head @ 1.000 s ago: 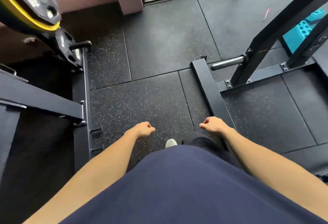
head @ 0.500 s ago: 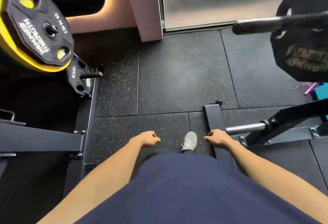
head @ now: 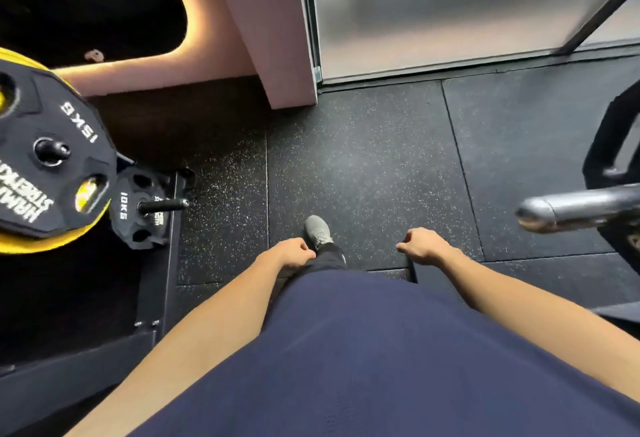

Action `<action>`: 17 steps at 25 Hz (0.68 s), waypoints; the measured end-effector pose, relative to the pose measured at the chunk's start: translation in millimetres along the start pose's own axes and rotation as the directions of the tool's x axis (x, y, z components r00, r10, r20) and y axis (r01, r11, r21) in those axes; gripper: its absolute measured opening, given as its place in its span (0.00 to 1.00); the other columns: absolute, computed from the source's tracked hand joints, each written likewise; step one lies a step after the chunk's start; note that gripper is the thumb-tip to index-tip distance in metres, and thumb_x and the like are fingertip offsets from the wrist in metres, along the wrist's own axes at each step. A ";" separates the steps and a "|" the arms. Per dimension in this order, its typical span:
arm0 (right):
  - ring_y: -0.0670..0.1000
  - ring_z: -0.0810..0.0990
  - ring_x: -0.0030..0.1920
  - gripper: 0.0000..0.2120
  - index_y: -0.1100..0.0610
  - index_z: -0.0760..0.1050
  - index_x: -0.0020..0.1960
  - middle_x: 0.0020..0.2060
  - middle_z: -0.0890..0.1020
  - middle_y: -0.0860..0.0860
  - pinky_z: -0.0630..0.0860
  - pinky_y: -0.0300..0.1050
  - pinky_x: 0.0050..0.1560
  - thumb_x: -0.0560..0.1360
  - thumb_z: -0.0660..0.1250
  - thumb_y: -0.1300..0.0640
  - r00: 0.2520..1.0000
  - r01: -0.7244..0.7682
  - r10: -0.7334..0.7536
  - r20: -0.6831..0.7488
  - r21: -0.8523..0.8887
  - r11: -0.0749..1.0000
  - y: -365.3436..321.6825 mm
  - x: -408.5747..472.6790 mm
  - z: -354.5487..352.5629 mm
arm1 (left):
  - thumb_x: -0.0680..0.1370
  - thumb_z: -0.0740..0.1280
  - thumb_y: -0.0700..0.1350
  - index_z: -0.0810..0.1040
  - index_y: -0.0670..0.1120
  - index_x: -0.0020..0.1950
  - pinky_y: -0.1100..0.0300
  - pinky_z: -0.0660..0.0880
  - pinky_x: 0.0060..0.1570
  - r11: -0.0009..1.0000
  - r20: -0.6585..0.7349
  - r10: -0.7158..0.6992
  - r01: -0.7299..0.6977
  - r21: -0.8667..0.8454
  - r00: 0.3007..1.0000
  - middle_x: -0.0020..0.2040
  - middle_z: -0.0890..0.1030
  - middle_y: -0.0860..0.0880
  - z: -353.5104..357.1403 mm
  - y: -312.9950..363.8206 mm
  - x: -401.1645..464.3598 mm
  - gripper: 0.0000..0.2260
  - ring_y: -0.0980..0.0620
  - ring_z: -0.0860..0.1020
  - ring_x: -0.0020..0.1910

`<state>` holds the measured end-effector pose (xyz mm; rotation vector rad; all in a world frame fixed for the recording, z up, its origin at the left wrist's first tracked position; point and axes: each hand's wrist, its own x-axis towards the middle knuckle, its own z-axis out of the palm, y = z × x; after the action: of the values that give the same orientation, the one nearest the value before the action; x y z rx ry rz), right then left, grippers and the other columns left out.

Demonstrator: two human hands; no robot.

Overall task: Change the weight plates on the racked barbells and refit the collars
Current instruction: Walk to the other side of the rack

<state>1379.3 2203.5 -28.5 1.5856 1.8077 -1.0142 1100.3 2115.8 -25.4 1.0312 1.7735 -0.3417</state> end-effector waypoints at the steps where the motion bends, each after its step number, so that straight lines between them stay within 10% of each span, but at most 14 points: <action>1: 0.59 0.76 0.45 0.15 0.56 0.69 0.32 0.43 0.78 0.58 0.73 0.46 0.47 0.75 0.61 0.50 1.000 -0.020 0.020 0.006 0.017 1.000 -11.7 17.5 -12.8 | 0.77 0.63 0.55 0.76 0.50 0.57 0.55 0.69 0.55 1.000 0.001 0.007 -0.007 0.029 1.000 0.59 0.78 0.49 -30.2 4.2 16.0 0.14 0.49 0.74 0.53; 10: 0.58 0.78 0.56 0.16 0.56 0.78 0.54 0.54 0.82 0.54 0.73 0.53 0.61 0.74 0.62 0.48 1.000 -0.015 0.015 0.018 -0.014 1.000 -126.3 118.5 -154.5 | 0.79 0.61 0.55 0.74 0.49 0.57 0.55 0.69 0.53 1.000 -0.032 -0.012 0.012 -0.020 0.999 0.53 0.77 0.48 -213.2 35.8 93.1 0.13 0.49 0.75 0.51; 17: 0.58 0.78 0.47 0.16 0.55 0.77 0.43 0.47 0.81 0.57 0.73 0.48 0.49 0.74 0.61 0.43 0.956 0.277 -0.207 0.207 -0.407 0.870 -207.2 216.5 -250.3 | 0.78 0.61 0.57 0.74 0.50 0.59 0.53 0.70 0.57 0.841 -0.025 -0.267 0.221 -0.494 0.963 0.61 0.77 0.47 -223.2 17.4 93.9 0.14 0.47 0.75 0.58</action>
<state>1160.4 2526.5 -14.4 1.0006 1.9838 -0.7440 963.1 2314.9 -3.0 0.4642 1.9446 0.0108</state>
